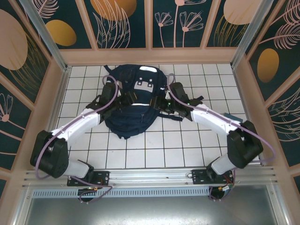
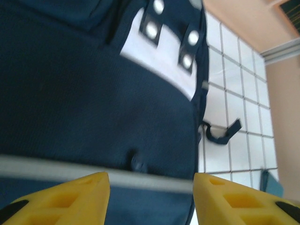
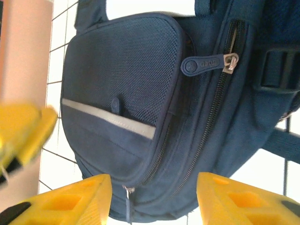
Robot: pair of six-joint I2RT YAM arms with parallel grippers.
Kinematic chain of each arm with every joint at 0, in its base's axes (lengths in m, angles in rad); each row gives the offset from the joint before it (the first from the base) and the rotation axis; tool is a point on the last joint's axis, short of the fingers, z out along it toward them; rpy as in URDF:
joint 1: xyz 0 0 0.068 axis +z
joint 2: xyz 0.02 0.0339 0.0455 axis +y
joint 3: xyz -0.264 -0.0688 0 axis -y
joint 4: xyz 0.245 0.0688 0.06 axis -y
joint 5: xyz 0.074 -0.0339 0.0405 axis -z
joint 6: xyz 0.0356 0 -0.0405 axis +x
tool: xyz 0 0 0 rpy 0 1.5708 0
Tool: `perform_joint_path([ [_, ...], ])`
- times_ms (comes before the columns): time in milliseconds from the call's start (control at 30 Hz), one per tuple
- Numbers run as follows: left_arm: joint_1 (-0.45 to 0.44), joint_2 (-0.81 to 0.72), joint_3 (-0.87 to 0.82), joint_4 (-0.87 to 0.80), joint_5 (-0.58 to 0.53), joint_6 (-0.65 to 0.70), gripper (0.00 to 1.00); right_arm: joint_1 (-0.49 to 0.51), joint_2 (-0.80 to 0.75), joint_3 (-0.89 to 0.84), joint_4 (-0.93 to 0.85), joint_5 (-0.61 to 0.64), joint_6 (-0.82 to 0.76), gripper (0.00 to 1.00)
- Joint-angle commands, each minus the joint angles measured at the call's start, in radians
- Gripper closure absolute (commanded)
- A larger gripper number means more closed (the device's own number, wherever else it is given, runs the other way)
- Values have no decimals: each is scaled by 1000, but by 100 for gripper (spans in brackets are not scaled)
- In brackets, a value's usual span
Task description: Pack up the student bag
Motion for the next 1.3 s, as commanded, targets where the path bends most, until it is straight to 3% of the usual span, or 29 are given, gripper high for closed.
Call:
perform_joint_path([
  [0, -48, -73, -69, -115, -88, 9, 50, 1, 68, 68, 23, -65, 113, 53],
  [167, -148, -111, -89, -171, -119, -23, 51, 9, 146, 123, 33, -105, 121, 56],
  [333, -243, -64, -88, -113, -89, -40, 51, 12, 180, 130, 36, -123, 131, 62],
  [600, -269, 67, -29, -90, -126, -12, 55, 16, 201, 128, 40, -133, 142, 67],
  [900, -270, 142, 25, -77, -148, 4, 71, 16, 211, 131, 42, -143, 137, 77],
  [1067, -269, 152, 36, -128, -200, -7, 86, 18, 210, 129, 40, -125, 136, 83],
  [1167, -269, 141, 38, -168, -241, -9, 98, 19, 205, 132, 19, -55, 140, 89],
  [1267, -270, 118, 41, -252, -328, -6, 100, 30, 190, 139, -11, 95, 144, 94],
])
